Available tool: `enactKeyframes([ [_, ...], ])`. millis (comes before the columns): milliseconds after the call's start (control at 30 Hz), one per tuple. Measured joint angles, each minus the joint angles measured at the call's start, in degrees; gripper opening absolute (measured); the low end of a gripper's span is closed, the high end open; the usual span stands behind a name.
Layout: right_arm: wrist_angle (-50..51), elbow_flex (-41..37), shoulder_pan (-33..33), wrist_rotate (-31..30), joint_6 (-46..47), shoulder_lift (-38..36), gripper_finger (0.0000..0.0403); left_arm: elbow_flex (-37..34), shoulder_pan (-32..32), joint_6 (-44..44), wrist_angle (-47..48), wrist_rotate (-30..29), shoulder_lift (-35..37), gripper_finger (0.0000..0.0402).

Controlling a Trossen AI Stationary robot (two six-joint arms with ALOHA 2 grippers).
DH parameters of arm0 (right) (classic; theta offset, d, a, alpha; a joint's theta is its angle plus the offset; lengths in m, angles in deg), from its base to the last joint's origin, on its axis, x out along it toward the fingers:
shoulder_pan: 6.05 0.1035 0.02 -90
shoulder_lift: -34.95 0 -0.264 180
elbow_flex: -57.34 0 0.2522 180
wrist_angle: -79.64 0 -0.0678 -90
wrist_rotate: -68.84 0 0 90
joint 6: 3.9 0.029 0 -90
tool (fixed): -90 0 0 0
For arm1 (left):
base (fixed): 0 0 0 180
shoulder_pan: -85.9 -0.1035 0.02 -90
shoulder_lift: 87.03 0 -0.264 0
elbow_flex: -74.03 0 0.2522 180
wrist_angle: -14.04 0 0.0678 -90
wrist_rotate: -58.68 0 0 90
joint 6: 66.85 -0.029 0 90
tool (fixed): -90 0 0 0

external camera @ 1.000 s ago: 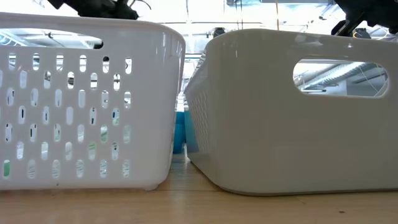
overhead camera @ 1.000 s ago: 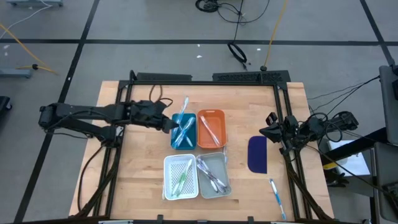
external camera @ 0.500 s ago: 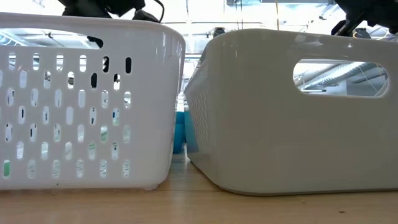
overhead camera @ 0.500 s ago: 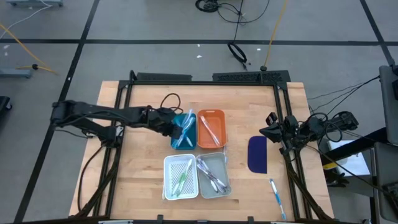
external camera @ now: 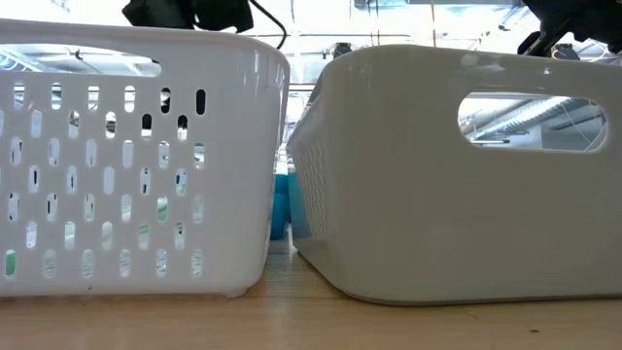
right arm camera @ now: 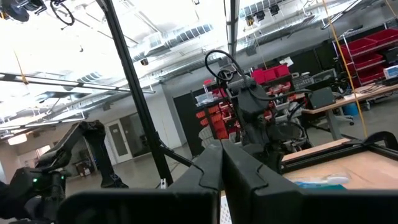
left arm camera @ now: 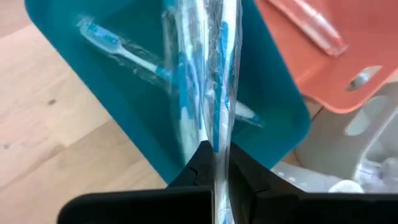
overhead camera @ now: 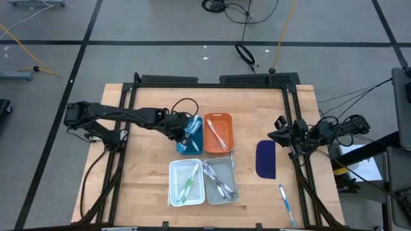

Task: Pick & Place Toothbrushes
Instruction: Put the blue toothbrush into the blue bin

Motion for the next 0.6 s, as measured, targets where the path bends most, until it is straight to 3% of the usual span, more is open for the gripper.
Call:
enactKeyframes([
  [600,0.01,0.0,0.02,-0.02,0.0,0.02,0.0,1.91,-1.07,-0.03,2.34,2.63,-3.73,0.0019],
])
